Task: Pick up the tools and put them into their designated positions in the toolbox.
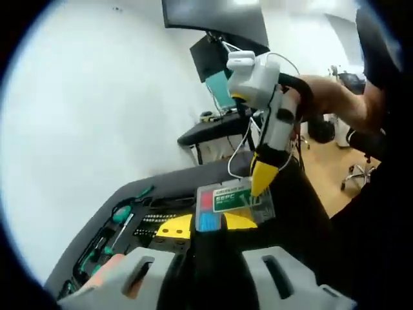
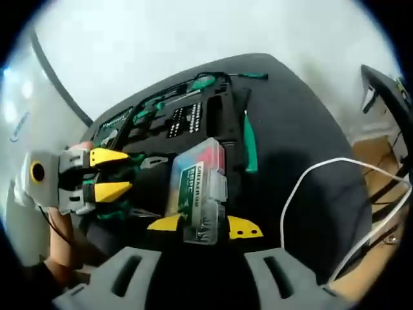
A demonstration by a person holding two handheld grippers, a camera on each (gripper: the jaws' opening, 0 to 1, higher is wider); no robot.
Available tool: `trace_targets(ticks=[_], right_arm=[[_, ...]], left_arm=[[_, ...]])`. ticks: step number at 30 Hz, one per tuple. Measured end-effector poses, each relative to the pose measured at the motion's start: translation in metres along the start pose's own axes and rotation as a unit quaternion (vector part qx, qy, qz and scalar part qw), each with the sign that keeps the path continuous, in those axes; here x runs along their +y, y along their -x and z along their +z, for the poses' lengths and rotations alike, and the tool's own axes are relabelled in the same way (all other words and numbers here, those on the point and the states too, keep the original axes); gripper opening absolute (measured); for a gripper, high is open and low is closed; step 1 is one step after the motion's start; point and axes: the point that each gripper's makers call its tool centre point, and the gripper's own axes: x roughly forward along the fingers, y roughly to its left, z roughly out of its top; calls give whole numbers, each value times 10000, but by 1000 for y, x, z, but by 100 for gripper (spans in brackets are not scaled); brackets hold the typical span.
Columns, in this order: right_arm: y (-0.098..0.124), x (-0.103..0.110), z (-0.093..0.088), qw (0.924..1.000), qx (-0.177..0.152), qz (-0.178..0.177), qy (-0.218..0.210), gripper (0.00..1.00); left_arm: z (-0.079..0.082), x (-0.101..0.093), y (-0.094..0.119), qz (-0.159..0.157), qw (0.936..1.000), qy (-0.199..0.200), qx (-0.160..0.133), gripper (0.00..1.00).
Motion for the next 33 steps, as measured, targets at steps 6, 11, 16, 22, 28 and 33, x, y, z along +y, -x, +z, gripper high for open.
trace_targets(ticks=[6, 11, 16, 22, 28, 33], right_arm=[[6, 0, 1, 9972, -146, 386, -619, 18], [10, -1, 7, 9913, -155, 834, -1009, 15], [5, 2, 5, 9911, -131, 915, -954, 16], [-6, 32, 6, 9729, -289, 1935, -1231, 20], [8, 28, 16, 9671, -696, 2071, -1300, 17], [34, 64, 18, 8764, -343, 3794, -2946, 17]], left_arm=[[5, 2, 15, 56, 9998, 43, -205, 17], [3, 5, 18, 125, 9995, 105, -260, 17], [1, 4, 16, 132, 9995, 115, -264, 17], [2, 5, 15, 149, 9993, 176, -287, 17], [0, 8, 18, 249, 9994, 159, -155, 17], [7, 19, 27, 382, 9985, 292, -270, 17]])
